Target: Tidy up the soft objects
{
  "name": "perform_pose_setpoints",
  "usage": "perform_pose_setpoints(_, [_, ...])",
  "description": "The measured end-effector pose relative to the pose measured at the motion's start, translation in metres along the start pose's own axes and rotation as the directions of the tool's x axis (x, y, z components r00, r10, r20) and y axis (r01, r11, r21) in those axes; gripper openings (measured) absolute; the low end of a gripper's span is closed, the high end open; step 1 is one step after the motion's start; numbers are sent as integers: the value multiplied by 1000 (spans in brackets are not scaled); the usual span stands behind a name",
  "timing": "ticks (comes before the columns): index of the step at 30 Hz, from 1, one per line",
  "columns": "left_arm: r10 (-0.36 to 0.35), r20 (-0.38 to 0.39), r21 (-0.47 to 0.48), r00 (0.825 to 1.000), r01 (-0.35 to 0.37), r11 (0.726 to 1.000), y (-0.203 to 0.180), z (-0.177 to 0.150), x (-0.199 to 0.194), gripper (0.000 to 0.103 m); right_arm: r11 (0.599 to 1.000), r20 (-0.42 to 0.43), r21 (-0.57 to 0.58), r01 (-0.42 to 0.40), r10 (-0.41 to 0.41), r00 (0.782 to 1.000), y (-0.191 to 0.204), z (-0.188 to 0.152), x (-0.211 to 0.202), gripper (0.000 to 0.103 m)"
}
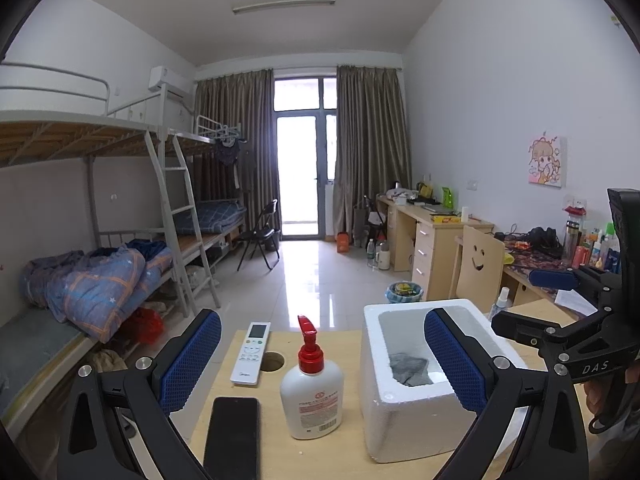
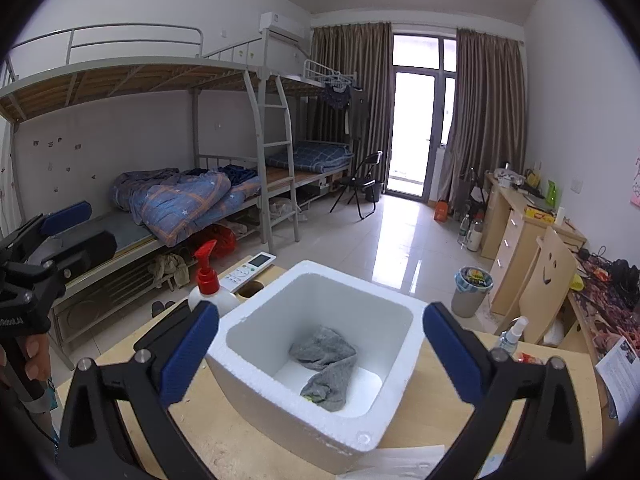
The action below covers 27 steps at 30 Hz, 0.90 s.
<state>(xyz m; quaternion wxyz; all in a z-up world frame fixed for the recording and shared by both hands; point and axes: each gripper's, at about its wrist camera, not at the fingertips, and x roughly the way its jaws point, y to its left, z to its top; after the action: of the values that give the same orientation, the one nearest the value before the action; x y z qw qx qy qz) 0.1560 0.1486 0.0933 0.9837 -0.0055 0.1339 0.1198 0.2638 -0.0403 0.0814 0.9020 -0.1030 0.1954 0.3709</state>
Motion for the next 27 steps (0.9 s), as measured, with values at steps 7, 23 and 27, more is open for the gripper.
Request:
perform_pose_setpoints(7, [-2, 18, 10, 1000, 2, 1000, -9, 3, -16, 102, 1000, 24, -1, 5, -5, 1000, 2, -2, -21, 103])
perform_pose_setpoints(23, [-35, 63, 58, 997, 31, 998, -47, -2, -80, 102, 1000, 100, -1, 22, -22, 995, 10, -17, -97, 103])
perform_pose_setpoints(27, [-47, 75, 57, 996, 42, 997, -52, -6, -95, 102, 1000, 117, -1, 24, -24, 993, 13, -22, -112, 103])
